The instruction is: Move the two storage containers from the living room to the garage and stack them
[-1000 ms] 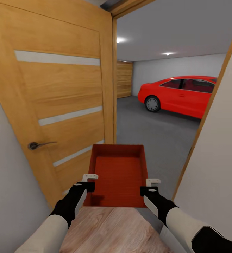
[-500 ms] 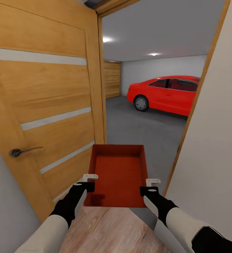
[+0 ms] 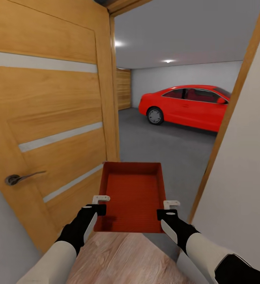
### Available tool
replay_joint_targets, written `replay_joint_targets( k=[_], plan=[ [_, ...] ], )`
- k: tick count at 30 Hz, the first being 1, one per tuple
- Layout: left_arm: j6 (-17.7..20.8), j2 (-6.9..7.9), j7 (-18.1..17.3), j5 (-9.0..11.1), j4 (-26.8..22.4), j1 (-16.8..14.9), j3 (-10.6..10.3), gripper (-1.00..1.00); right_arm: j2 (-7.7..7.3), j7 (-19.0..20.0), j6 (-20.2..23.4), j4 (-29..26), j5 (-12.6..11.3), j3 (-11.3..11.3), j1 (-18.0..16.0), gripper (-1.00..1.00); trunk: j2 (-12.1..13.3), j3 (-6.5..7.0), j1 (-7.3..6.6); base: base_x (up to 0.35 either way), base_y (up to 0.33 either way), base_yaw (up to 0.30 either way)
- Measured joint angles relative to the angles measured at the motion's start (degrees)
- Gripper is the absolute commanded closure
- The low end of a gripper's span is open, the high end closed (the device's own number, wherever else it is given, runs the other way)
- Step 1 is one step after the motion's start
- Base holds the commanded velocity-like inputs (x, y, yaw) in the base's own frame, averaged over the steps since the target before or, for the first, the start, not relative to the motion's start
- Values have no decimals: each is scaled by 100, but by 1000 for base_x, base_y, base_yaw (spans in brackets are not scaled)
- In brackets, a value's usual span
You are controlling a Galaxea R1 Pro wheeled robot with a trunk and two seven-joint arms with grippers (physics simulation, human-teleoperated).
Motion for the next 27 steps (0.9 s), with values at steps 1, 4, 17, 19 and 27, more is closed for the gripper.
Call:
replay_joint_targets(
  k=[1,4,17,19,27],
  plan=[
    [0,0,0,0,-1,1,0,100,0,0,0,0,0,1,0,100,0,0,0,4,4,-235],
    [0,0,1,0,-2,1,0,100,0,0,0,0,1,0,0,100,0,0,0,2,2,-239],
    [3,1,5,6,1,1,-2,100,0,1,1,3,-9,7,0,100,-1,0,-2,138,170,-129],
    [3,1,5,6,1,2,-2,100,0,0,2,1,-11,9,0,100,-1,0,-2,199,253,-4],
    [0,0,-2,-3,4,1,1,100,0,-2,1,2,-11,7,1,100,0,0,-1,134,122,-117]
  ],
)
